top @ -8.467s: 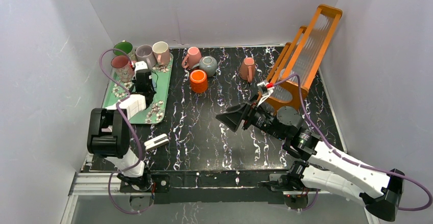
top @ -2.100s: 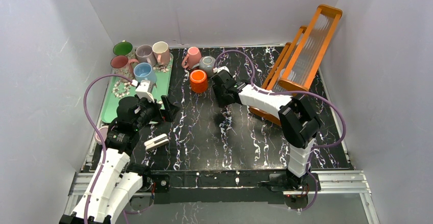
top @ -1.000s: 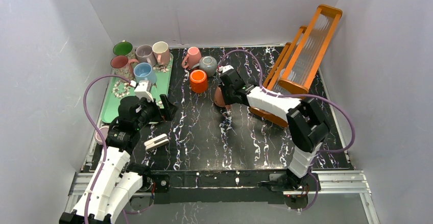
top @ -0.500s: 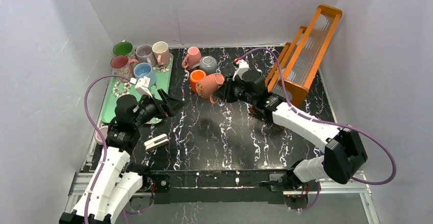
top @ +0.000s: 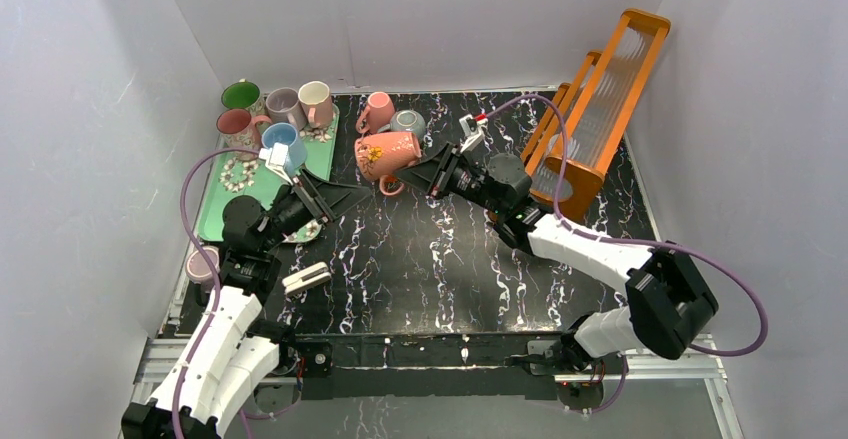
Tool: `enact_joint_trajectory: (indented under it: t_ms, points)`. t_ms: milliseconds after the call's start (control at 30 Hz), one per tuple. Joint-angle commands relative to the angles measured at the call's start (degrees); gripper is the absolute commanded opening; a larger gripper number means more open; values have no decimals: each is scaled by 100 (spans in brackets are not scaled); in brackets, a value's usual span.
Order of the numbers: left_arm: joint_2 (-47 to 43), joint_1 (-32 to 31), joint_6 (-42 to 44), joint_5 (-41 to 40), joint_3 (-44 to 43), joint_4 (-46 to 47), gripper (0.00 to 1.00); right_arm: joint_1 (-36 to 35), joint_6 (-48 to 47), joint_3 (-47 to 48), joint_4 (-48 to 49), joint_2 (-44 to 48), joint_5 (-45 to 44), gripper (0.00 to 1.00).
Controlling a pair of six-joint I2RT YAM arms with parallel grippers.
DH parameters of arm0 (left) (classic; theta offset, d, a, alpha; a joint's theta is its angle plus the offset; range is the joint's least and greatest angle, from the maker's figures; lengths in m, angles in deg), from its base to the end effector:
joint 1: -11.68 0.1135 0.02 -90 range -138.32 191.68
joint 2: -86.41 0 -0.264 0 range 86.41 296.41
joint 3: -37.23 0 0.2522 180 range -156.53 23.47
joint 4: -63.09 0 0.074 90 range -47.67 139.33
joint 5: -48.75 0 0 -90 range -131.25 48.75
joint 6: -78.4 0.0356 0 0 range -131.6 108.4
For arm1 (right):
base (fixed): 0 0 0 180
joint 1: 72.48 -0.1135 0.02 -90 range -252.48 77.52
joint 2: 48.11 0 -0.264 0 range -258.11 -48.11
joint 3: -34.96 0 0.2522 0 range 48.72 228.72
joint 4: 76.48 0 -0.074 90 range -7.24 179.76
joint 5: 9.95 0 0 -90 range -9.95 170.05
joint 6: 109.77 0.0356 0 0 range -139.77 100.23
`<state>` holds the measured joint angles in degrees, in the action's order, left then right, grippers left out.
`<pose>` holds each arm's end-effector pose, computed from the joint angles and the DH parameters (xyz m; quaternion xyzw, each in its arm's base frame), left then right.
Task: Turn the mug right side up
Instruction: Turn over the cup at the center of the board.
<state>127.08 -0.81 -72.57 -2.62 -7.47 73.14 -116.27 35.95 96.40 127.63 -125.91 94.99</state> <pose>0.1613 -0.0585 0.3280 -0.0005 0.6364 -0.6080 0.4747 0.2200 0.2236 0.3151 -0.0296 0.6588 0.6253 0.4173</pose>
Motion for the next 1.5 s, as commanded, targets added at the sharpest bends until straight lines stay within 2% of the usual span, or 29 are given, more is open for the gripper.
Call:
enact_joint_trajectory:
  t_ms: [0, 167, 267, 367, 633, 933, 1100, 1367, 1400, 1467]
  points:
    - [-25, -16, -505, 178, 8, 731, 77, -180, 882, 423, 1769, -169, 96, 1]
    - [-56, -17, -841, 50, 81, 1140, 74, -379, 1125, 528, 2232, -348, -14, 1]
    - [22, -14, -1244, 21, 51, 1648, 67, -468, 1279, 531, 2486, -436, 19, 1]
    - [55, -16, -1365, -22, -52, 1731, 62, -544, 1440, 532, 2692, -480, 54, 1]
    - [161, -17, -1400, -50, 28, 1759, 65, -629, 1474, 520, 2752, -400, -30, 1]
    - [264, -33, -1356, -114, -44, 1857, 44, -807, 1520, 556, 2922, -621, -24, 1]
    - [340, -84, -1336, -162, -53, 1925, 39, -852, 1538, 606, 2906, -730, -51, 1]
    - [311, -92, -1177, -130, -17, 1925, 7, -868, 1451, 511, 2745, -671, -56, 1]
    - [303, -95, -1121, -122, -11, 1925, 1, -868, 1410, 485, 2701, -647, -57, 3]
    - [301, -94, -987, -113, 5, 1907, 0, -873, 1312, 435, 2577, -587, -81, 10]
